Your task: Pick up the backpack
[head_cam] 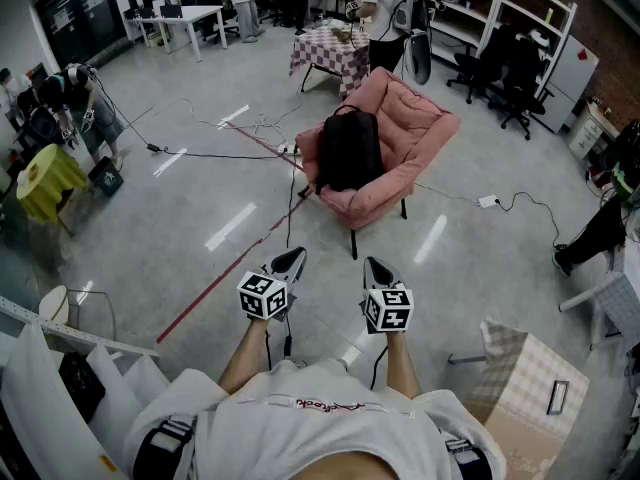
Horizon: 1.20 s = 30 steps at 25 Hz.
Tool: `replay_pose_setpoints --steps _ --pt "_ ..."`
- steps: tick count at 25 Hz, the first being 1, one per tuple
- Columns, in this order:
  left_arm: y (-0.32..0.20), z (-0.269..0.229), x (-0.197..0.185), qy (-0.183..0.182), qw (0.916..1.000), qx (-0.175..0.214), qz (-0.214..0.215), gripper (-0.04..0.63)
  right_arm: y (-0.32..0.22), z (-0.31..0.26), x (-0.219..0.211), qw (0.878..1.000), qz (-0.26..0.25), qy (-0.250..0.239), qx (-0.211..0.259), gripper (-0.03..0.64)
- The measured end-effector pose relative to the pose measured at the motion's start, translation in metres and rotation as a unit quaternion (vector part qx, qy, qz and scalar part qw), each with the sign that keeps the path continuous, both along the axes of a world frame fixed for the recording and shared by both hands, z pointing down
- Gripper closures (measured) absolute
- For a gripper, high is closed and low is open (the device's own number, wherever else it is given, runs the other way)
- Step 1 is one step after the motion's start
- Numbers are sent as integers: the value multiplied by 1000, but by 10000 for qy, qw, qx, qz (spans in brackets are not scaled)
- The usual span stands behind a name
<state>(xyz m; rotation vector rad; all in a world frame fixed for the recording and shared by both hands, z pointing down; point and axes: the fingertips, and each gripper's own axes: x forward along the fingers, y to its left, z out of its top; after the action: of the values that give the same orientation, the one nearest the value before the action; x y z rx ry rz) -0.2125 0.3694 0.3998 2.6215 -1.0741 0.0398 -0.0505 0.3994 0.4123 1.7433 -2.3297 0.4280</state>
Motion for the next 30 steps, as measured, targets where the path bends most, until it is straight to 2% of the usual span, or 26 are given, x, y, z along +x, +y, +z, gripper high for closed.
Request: replay_pose_setpoints --steps 15,22,30 --pt "-4 5 13 -78 9999 46 47 573 -1 2 17 10000 13 57 38 598" --pt "-11 3 36 -66 9999 44 107 574 -6 7 29 9998 -79 166 -6 598" --pt "-23 6 70 -207 9997 81 25 574 -19 6 56 9998 -206 -20 81 598"
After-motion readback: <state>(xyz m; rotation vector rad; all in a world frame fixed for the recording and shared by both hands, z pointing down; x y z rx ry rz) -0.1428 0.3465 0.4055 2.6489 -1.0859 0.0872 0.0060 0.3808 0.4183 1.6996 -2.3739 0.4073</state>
